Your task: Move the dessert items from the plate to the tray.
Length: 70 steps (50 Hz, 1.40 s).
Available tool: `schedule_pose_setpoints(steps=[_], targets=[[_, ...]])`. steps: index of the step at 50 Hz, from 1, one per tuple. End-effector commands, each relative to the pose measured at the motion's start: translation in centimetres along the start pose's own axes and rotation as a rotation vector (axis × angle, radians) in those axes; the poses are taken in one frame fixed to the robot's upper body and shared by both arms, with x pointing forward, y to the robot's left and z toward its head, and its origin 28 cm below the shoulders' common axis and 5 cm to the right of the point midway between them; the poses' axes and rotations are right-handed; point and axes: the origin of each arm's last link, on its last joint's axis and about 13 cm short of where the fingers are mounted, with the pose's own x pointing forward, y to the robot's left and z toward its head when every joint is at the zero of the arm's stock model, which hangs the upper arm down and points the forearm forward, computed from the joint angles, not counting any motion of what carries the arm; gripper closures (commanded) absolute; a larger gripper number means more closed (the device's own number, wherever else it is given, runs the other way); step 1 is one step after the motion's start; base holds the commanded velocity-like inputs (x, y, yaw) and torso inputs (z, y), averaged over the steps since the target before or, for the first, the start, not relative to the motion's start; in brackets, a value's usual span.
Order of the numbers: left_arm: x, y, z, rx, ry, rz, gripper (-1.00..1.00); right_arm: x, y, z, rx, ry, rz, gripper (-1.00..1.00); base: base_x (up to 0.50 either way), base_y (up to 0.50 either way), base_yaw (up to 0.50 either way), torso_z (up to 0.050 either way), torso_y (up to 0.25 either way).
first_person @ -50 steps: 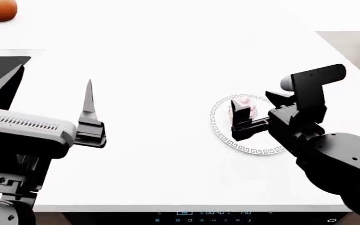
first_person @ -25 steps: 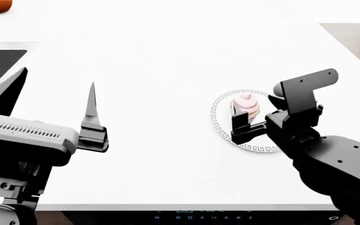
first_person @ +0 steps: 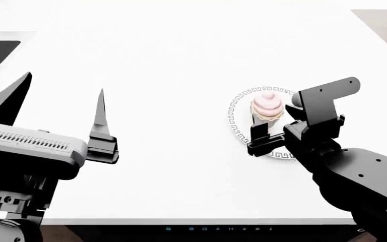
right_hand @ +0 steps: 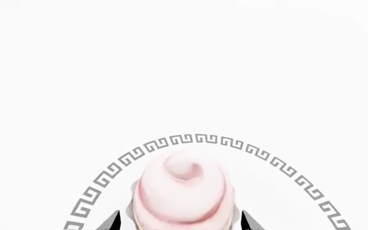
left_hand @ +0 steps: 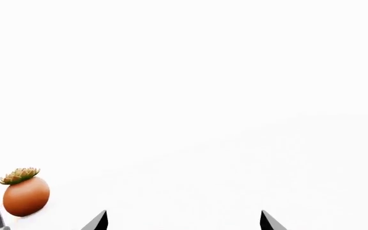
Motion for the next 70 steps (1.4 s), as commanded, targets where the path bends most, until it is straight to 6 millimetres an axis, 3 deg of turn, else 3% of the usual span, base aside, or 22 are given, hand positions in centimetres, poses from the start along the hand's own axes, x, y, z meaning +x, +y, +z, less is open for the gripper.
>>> schedule_pose_setpoints(steps=[1, 13, 26, 31, 40, 70], targets=[[-0.1, 0.1, 0.1, -0.013, -0.010, 0.010, -1.00, 0.1, 0.2, -0.4, 0.008, 0.003, 0.016, 1.00, 0.00, 0.00, 0.00, 0.000, 0.000], [-0.2, 0.2, 0.1, 0.018, 0.002, 0.016, -1.00, -0.1, 0.3, -0.1, 0.001, -0.031, 0.018, 1.00, 0.00, 0.00, 0.00, -0.004, 0.048], [-0.1, 0.2, 0.3, 0.045, 0.003, 0.003, -1.00, -2.4, 0.5, 3.7, 0.017, -0.313, -0.011, 1.00, 0.00, 0.00, 0.00, -0.020, 0.247], [0.0, 0.2, 0.3, 0.042, 0.009, 0.015, -1.00, -2.7, 0.3, 4.3, 0.061, -0.379, -0.011, 1.00, 0.00, 0.00, 0.00, -0.016, 0.200], [0.1, 2.0, 1.1, 0.052, 0.076, 0.110, -1.00, -4.2, 2.0, 6.3, -0.110, -0.477, -0.018, 1.00, -0.03, 0.50, 0.00, 0.000, 0.000], [-0.5, 3.1, 2.4, 0.056, 0.057, 0.142, -1.00, -2.6, 3.0, 6.3, -0.112, -0.484, 0.067, 1.00, -0.03, 0.50, 0.00, 0.000, 0.000]])
